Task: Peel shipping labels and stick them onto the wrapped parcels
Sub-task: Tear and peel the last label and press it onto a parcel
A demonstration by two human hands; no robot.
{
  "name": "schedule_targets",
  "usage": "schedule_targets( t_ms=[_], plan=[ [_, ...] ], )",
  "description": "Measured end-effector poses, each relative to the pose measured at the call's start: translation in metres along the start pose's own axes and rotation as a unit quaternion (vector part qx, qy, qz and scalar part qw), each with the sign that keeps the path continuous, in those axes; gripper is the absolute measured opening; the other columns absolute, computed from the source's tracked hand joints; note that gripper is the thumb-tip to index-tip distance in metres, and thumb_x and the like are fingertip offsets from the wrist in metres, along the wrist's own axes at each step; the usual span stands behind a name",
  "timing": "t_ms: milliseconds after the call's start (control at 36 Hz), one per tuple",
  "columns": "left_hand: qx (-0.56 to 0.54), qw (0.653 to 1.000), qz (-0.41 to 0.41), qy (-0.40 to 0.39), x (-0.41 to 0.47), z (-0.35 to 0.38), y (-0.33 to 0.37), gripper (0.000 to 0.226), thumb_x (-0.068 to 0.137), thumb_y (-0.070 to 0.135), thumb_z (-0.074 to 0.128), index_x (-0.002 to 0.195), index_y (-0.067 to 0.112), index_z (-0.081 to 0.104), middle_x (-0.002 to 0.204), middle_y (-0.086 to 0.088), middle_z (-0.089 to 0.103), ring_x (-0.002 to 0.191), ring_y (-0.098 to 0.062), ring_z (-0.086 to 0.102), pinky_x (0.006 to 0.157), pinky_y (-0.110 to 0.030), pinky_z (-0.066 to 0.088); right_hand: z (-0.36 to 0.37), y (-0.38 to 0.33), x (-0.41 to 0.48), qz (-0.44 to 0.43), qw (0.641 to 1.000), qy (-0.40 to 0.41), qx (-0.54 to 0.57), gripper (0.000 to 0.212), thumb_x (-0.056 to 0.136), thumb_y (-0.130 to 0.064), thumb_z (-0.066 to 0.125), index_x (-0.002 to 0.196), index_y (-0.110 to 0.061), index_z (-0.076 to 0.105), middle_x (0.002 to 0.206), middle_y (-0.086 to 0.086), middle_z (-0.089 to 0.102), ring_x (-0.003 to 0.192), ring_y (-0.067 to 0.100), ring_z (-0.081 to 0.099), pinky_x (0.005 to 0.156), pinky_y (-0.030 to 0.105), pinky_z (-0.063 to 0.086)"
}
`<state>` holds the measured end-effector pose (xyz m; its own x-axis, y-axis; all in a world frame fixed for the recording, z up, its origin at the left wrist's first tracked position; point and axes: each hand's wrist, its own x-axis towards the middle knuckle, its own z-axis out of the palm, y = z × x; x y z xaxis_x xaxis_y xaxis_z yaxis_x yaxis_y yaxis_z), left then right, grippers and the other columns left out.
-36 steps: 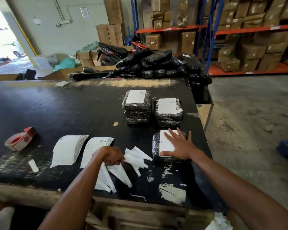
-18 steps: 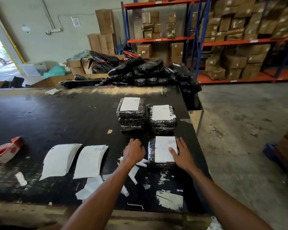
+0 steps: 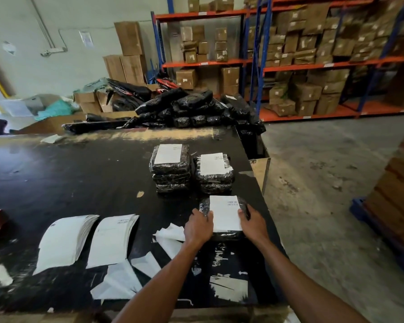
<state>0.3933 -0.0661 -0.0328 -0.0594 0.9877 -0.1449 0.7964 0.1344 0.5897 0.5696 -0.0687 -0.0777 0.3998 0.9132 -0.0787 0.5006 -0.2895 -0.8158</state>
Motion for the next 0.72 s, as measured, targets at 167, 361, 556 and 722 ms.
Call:
schedule_targets(
  t_ms=[167, 361, 556, 722],
  plan=[
    [-0.069, 0.993, 0.054, 0.079, 0.002, -0.016, 0.016, 0.041, 0.098, 0.053, 0.048, 0.11, 0.013, 0.05, 0.109, -0.009, 0.068, 0.096, -0.03, 0.066, 0.086, -0.044, 0.052, -0.015, -0.018, 0.0, -0.037, 0.994, 0.072, 0.071, 0.053, 0.096, -0.045, 0.051, 0.144, -0.021, 0.054, 0.128, 0.009, 0.067, 0.117, 0.028, 0.063, 0.1, 0.042, 0.052],
    [-0.136, 0.978, 0.079, 0.139, 0.041, -0.053, 0.057, 0.047, 0.1, 0.052, 0.045, 0.125, 0.013, 0.052, 0.106, -0.01, 0.072, 0.099, -0.031, 0.066, 0.088, -0.038, 0.049, -0.05, -0.088, 0.032, -0.097, 0.986, 0.101, 0.092, 0.046, 0.101, -0.034, 0.053, 0.144, -0.016, 0.053, 0.134, 0.007, 0.063, 0.119, 0.021, 0.06, 0.097, 0.027, 0.045],
    [-0.195, 0.964, 0.092, 0.158, 0.087, -0.085, 0.093, 0.038, 0.104, 0.044, 0.043, 0.118, 0.013, 0.059, 0.095, 0.002, 0.065, 0.093, -0.022, 0.064, 0.087, -0.039, 0.052, -0.067, -0.146, 0.098, -0.089, 0.989, 0.09, 0.08, 0.058, 0.098, -0.047, 0.052, 0.145, -0.014, 0.051, 0.142, 0.01, 0.058, 0.131, 0.031, 0.053, 0.11, 0.042, 0.043],
    [-0.187, 0.969, 0.072, 0.142, 0.126, -0.095, 0.107, 0.04, 0.106, 0.036, 0.039, 0.121, 0.006, 0.06, 0.11, -0.011, 0.066, 0.102, -0.03, 0.062, 0.093, -0.044, 0.051, -0.052, -0.165, 0.139, -0.089, 0.989, 0.075, 0.088, 0.059, 0.097, -0.048, 0.053, 0.144, -0.014, 0.052, 0.141, 0.009, 0.059, 0.131, 0.03, 0.053, 0.11, 0.043, 0.043]
  ],
)
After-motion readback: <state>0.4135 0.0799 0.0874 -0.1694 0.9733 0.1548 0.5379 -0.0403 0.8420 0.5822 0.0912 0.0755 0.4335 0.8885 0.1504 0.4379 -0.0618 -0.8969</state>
